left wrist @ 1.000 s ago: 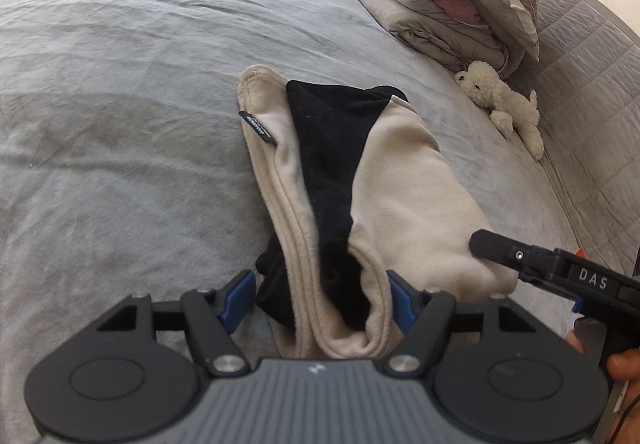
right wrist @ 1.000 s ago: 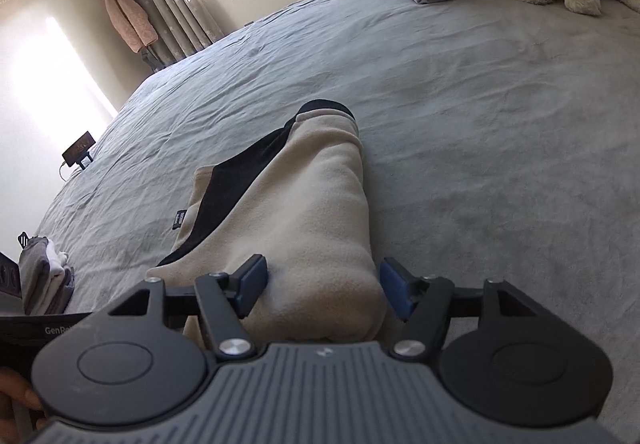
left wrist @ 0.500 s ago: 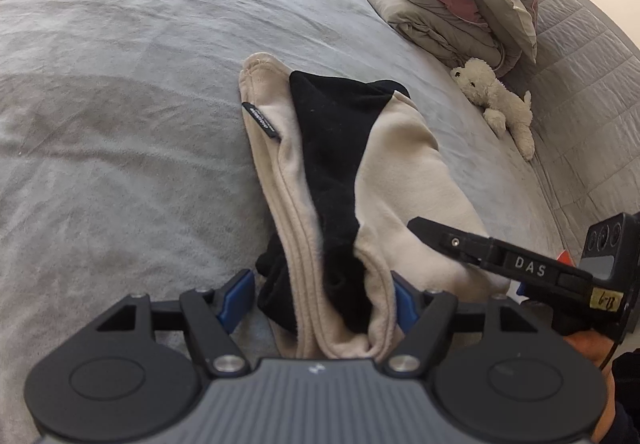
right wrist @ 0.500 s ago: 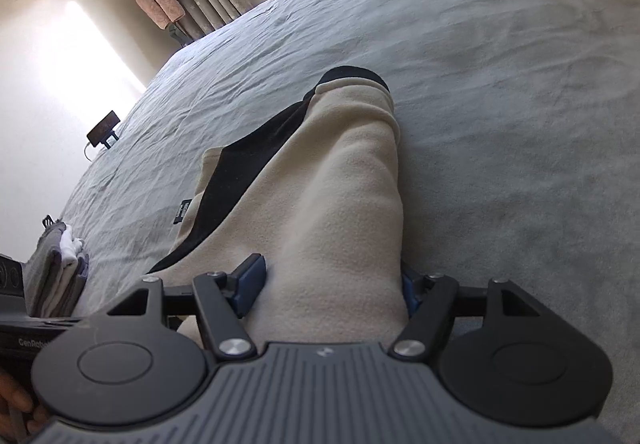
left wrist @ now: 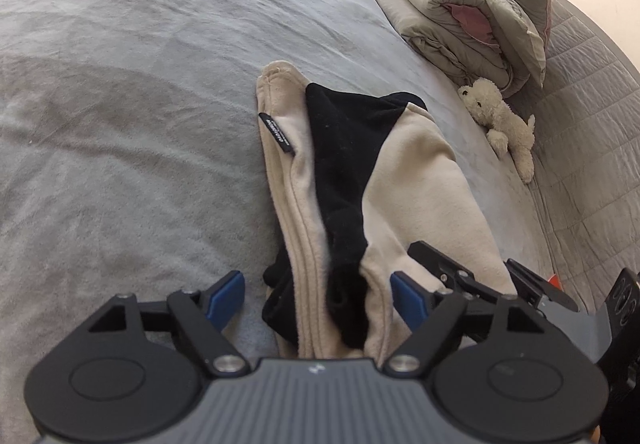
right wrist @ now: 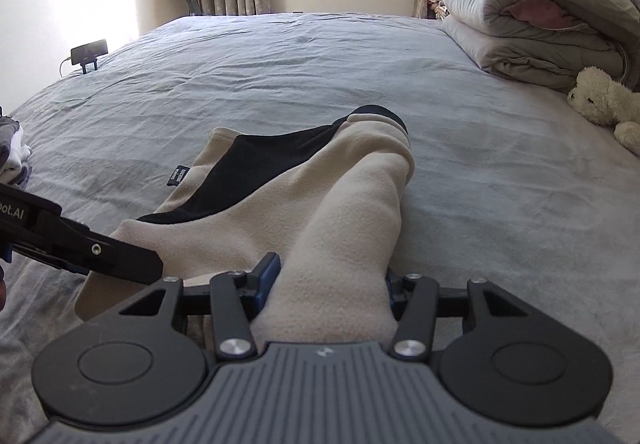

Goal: Fold clothes

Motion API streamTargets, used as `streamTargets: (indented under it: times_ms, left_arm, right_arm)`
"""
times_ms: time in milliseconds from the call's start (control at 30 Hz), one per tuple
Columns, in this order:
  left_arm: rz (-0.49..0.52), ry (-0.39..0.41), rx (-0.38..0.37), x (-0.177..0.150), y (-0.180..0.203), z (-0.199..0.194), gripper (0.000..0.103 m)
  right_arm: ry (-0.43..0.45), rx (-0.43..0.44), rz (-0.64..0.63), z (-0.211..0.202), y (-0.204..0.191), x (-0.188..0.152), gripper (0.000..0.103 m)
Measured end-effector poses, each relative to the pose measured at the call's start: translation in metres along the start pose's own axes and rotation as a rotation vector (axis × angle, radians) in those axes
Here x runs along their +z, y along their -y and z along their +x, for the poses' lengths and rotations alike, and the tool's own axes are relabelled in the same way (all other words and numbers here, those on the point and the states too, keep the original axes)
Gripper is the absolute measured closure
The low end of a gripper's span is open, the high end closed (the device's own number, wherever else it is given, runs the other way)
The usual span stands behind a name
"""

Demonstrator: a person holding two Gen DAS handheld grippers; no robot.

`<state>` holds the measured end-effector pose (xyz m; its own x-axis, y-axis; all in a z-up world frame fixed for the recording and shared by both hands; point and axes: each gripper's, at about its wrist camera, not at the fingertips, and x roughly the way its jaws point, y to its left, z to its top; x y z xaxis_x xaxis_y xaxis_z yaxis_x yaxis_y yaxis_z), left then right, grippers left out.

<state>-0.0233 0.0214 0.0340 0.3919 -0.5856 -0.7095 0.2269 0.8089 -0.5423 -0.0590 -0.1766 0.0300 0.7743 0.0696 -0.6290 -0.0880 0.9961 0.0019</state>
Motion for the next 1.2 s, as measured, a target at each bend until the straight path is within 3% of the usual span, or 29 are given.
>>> streamTargets:
  times_ms: [133,233,367,533,667,1200]
  left_arm:
    - [0.018,0.015,0.001,-0.001,0.001,0.0,0.045]
    - [0.027,0.021,-0.005,-0.001,0.001,-0.001,0.051]
    - [0.041,0.028,-0.002,-0.001,0.001,-0.001,0.053]
    - [0.042,0.022,-0.003,0.0,-0.001,-0.002,0.054]
    - [0.042,0.015,-0.007,0.001,-0.003,-0.001,0.054]
    - [0.026,-0.006,-0.025,0.004,-0.013,0.0,0.053]
  right_arm:
    - [0.03,-0.05,-0.083,-0.003,-0.015,-0.001,0.05]
    - [0.015,-0.031,-0.039,-0.002,-0.008,0.001,0.048]
    - [-0.043,0.048,0.117,0.004,0.018,0.005,0.044]
    - [-0.131,0.209,0.421,0.012,0.059,0.002,0.038]
    - [-0.156,0.278,0.55,0.01,0.069,-0.005,0.037]
    - [-0.191,0.323,0.566,-0.004,0.068,-0.009,0.034]
